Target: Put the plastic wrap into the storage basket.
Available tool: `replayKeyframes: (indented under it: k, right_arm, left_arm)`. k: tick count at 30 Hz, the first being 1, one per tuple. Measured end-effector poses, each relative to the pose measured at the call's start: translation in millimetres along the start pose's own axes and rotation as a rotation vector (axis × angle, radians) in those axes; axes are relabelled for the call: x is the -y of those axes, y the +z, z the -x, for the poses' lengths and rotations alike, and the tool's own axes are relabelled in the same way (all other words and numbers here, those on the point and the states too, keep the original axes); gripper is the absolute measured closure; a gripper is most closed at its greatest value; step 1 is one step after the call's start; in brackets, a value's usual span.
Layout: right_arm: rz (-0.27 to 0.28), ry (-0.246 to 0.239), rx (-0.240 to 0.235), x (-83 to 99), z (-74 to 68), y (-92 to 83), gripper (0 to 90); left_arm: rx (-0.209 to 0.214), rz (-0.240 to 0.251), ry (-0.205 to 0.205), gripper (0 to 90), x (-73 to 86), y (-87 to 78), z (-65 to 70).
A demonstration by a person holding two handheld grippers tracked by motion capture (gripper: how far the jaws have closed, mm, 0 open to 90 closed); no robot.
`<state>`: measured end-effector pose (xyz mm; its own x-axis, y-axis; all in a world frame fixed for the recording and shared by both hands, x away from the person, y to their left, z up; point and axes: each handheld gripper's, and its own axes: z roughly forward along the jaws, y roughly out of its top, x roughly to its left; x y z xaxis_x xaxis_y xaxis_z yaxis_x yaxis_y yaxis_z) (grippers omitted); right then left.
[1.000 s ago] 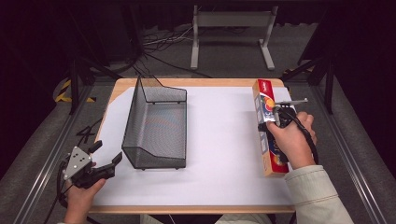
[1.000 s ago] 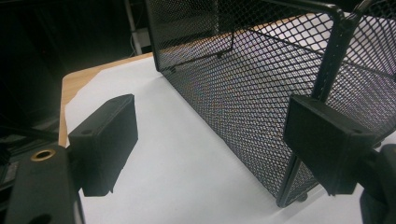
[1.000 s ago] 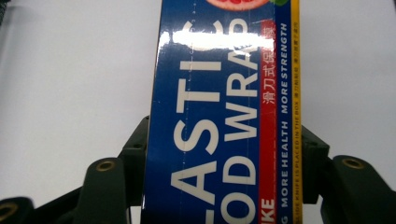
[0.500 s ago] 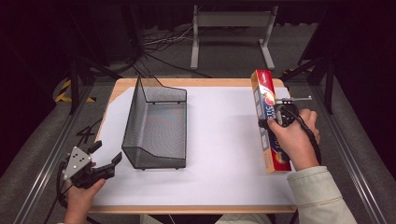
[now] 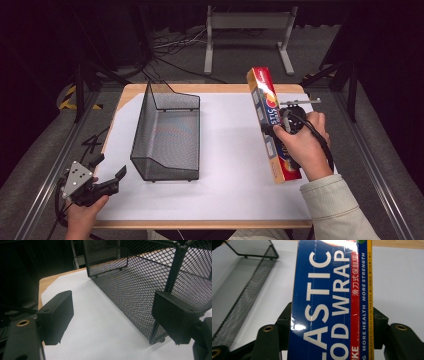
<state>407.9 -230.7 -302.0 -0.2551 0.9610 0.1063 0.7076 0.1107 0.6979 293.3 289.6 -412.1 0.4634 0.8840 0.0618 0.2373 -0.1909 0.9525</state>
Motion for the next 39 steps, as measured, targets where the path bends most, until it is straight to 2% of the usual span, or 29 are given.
replayKeyframes:
  k: [2, 6, 20, 25, 39]
  right_arm:
    - [-0.001, -0.008, -0.006, -1.0, -2.9, 0.2, 40.4]
    - [0.004, -0.042, -0.048, -7.3, -17.1, 2.4, 40.4]
    - [0.016, -0.147, -0.108, -25.7, -58.4, 4.2, 40.3]
    - [0.013, -0.170, -0.131, -31.3, -72.4, 5.8, 40.3]
    - [-0.017, -0.242, -0.178, -45.6, -117.1, 23.9, 40.2]
  left_arm:
    - [0.000, 0.000, 0.001, 18.7, 0.1, -1.1, -0.3]
    - [0.000, 0.008, -0.002, 18.7, 0.2, -3.5, -0.2]
    - [0.033, 0.011, 0.006, 18.5, -1.4, 1.9, 1.1]
    - [0.038, 0.010, 0.009, 18.4, -1.9, 3.0, 1.5]
    - [0.038, 0.012, 0.010, 18.4, -1.8, 2.5, 2.1]
